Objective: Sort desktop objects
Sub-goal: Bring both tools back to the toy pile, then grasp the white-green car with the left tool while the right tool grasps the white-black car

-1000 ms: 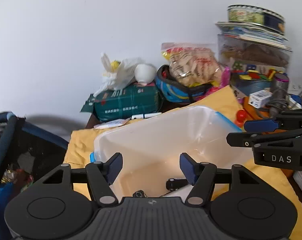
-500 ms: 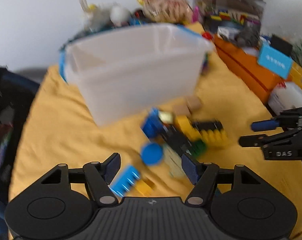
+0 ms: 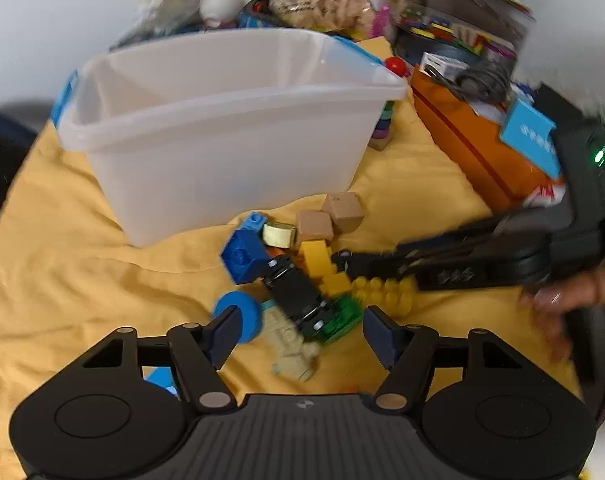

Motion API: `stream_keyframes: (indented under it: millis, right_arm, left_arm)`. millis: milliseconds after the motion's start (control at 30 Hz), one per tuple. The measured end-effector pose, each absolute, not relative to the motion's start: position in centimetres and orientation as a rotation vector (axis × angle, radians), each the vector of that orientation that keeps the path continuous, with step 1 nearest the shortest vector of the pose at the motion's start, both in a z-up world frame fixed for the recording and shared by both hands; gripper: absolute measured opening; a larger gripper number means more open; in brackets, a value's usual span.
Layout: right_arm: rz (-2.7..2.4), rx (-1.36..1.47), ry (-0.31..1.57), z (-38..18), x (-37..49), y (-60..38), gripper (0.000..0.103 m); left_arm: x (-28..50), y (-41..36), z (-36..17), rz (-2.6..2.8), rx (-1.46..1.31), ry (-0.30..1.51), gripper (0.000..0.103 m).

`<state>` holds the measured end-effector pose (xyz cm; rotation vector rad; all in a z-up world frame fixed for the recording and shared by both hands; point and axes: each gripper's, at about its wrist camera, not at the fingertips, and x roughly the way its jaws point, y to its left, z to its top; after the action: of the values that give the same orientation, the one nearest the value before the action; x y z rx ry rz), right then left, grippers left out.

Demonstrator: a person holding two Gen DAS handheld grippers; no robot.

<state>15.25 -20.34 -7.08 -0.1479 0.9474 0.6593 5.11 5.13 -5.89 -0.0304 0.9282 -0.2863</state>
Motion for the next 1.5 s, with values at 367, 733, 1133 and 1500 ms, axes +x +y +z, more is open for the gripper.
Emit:
stream_keyframes:
  millis: [367,733,1133,1500]
  right_arm:
    - [0.727,-0.15,1.001,-7.1,13.6,-19.0,0.016]
    - [0.567,-0.178,0.926,-5.5,8.7,-24.4,0.016]
    - [0.5,-0.335,0.903,-5.5,5.0,-26.4,0.016]
    - [0.525,-0.603,0.805,-6.3,1.1,-26.0,0.016]
  left_arm:
    - [9.4,4.1,-9.0,-0.273,-0.071,1.024,0.05]
    - [10.2,3.6,-9.7,-0.312,-0.057,1.045,0.032]
    - [3.0,-0.5,-6.9,-0.758,-0.188,1.154,0.032]
    - [2.0,0.7,-9.5,-0.539,-0.088,1.152,0.035]
